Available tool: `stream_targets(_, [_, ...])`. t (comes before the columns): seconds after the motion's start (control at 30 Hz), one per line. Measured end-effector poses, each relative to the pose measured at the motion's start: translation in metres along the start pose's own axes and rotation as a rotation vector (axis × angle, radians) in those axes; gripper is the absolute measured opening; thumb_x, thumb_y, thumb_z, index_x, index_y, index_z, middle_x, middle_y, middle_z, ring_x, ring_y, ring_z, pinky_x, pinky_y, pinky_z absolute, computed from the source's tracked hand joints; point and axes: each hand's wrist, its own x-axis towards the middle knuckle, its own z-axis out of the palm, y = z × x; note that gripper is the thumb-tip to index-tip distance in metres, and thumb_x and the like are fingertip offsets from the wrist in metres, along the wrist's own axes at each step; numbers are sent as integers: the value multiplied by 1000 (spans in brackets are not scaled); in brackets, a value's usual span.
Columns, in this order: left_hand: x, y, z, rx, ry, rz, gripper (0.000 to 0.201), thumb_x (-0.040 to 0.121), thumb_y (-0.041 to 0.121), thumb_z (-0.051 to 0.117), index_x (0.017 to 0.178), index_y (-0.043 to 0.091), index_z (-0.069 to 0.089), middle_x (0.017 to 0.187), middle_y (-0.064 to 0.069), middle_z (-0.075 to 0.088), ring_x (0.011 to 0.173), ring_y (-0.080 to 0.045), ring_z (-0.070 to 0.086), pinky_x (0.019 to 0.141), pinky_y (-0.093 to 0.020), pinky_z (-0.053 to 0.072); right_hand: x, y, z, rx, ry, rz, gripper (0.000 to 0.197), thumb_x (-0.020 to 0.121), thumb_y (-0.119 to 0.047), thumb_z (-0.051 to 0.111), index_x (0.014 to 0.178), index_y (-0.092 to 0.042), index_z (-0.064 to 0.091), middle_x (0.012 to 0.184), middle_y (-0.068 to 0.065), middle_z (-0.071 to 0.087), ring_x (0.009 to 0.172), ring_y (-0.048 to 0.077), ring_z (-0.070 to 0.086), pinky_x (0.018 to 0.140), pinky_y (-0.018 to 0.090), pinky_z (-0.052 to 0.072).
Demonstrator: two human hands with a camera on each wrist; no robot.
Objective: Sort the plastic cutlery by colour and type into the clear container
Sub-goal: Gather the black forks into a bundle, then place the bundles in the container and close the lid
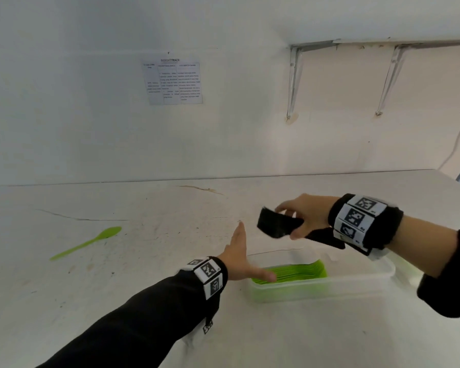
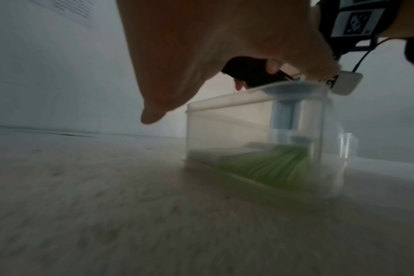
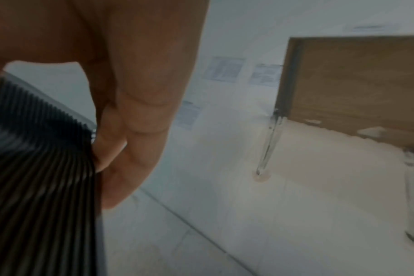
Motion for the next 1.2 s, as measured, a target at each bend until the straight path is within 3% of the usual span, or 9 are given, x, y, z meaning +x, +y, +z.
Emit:
stream_targets(0.1, [0,-9,1,-48,-56,-23,138,67,41,80,141,20,-34,158,-1,-10,146,-19,6,117,-32,14,6,-5,15,-84,-101,-36,52,81,-28,69,128,-14,50,122,2,59,109,17,56,78,16,35])
stream_targets(0.27, [1,-13,4,-88,-134,-14,150,50,50,80,136,26,-40,157,-5,-16,146,-20,-1,119,-35,10,21,-19,32,-172,-261,-87,47,82,-22,68,125,-10,53,123,9,57,112,23,55,79,22,38])
stream_targets(0.4, [3,-17,6,-171,-120,-3,138,66,27,84,141,27,-32,158,0,-12,146,-18,2,120,-37,11,33,-32,42,-276,-289,-150,44,82,-23,68,121,-9,56,119,11,59,108,25,57,76,24,40])
stream_targets(0.5, [5,-19,7,-178,-115,-2,137,64,28,85,144,29,-26,159,2,-7,146,-18,7,120,-39,13,40,-40,50,-394,-293,-144,40,84,-23,66,120,-7,57,117,12,61,104,25,60,65,23,41])
stream_targets(0.63, [6,-19,8,-166,-96,-6,133,66,28,84,145,27,-23,159,3,-3,146,-18,10,119,-36,14,39,-41,54,-461,-240,-102,59,85,-26,67,135,-9,39,125,13,54,112,28,56,82,33,47])
stream_targets(0.83, [6,-19,8,-164,-91,-8,132,68,28,83,145,26,-24,159,2,-2,145,-17,12,118,-33,16,38,-41,55,-444,-177,-127,52,81,-24,71,126,-7,54,121,14,58,109,28,59,82,30,47])
stream_targets(0.97, [5,-19,8,-174,-95,-12,133,68,28,82,144,27,-27,159,4,-2,146,-16,10,118,-34,16,39,-42,52,-420,-165,-133,62,78,-32,73,129,-4,50,122,13,60,113,26,56,90,30,46])
stream_targets(1.07, [4,-18,8,-171,-96,-13,134,69,29,82,143,27,-30,159,3,-3,146,-16,10,118,-33,16,34,-40,48,-331,-134,-109,70,81,-30,71,140,-9,40,134,12,51,124,26,49,99,32,41])
stream_targets(1.2, [4,-18,9,-181,-114,-16,135,69,29,82,142,27,-31,159,2,-7,146,-16,7,119,-35,14,30,-35,37,-216,-65,-104,51,88,-26,63,135,-13,46,131,6,54,120,22,51,100,32,44])
